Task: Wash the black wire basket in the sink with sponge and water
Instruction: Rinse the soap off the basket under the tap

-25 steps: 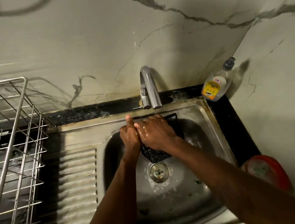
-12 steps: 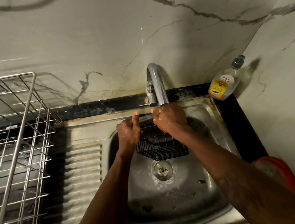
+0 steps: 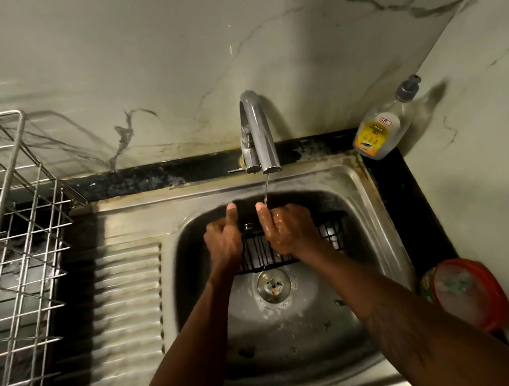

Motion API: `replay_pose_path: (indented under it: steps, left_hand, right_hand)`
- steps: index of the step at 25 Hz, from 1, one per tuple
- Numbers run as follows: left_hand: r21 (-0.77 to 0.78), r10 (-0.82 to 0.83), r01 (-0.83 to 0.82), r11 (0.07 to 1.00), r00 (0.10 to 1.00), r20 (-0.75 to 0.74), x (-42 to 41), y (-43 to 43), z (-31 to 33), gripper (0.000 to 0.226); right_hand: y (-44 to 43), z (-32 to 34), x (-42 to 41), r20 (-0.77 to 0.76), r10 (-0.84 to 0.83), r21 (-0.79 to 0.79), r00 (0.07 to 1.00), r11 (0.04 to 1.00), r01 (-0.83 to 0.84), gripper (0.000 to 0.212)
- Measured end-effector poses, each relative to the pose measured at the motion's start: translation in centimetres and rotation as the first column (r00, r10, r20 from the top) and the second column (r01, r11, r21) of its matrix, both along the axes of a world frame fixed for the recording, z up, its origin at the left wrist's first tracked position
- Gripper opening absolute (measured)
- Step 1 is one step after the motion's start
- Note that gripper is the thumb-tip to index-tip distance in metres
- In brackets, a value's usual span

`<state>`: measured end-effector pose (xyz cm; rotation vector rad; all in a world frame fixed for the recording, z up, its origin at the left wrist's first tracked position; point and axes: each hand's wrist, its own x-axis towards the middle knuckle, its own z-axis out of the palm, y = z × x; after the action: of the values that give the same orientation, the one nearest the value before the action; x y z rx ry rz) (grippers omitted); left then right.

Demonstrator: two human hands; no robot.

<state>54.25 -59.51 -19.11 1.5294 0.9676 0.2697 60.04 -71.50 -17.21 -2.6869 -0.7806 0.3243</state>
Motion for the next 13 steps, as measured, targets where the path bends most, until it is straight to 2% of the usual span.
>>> replay_pose_path:
  steps: [2, 4, 6, 9, 10, 11, 13]
  left_hand:
    - [0.067, -0.157, 0.16, 0.985, 0.986, -0.046, 1.0, -0.8, 0.0, 0.053]
    - [0.094, -0.054, 0.063, 0.994, 0.994, -0.094, 1.4, -0.3, -1.1, 0.072]
    - [0.057, 0.057, -0.052, 0.997, 0.994, -0.093, 1.6, 0.4, -1.5, 0.071]
    - [0.045, 0.091, -0.085, 0.995, 0.982, -0.163, 2.2, 1.4, -2.1, 0.055]
    - [0.044, 0.087, -0.08, 0.996, 0.982, -0.166, 2.2, 1.4, -2.1, 0.052]
    - [0.037, 0.074, -0.069, 0.997, 0.985, -0.155, 2.1, 1.5, -2.2, 0.052]
    - [0.032, 0.094, -0.091, 0.995, 0.991, -0.097, 2.0, 1.7, -3.1, 0.056]
  right_hand:
    - [1.3, -0.6, 1.0, 0.011, -0.042, -0.098, 0.999, 0.994, 0.043, 0.057]
    - [3.1, -0.8, 2.0, -0.016, -0.075, -0.067, 0.997, 0.995, 0.074, 0.063]
    - [4.3, -1.4, 1.5, 0.012, -0.007, -0.09, 1.0, 0.996, 0.008, 0.061]
    - [3.3, -3.3, -0.3, 0.088, 0.254, -0.193, 0.963, 0.953, -0.234, 0.04]
    - [2.0, -3.8, 0.5, 0.093, 0.244, -0.216, 0.965, 0.951, -0.22, 0.047]
    - [0.3, -4.1, 1.8, 0.074, 0.165, -0.241, 0.984, 0.96, -0.143, 0.061]
    - [-3.1, -4.4, 4.1, 0.086, -0.099, -0.294, 0.991, 0.948, 0.12, 0.083]
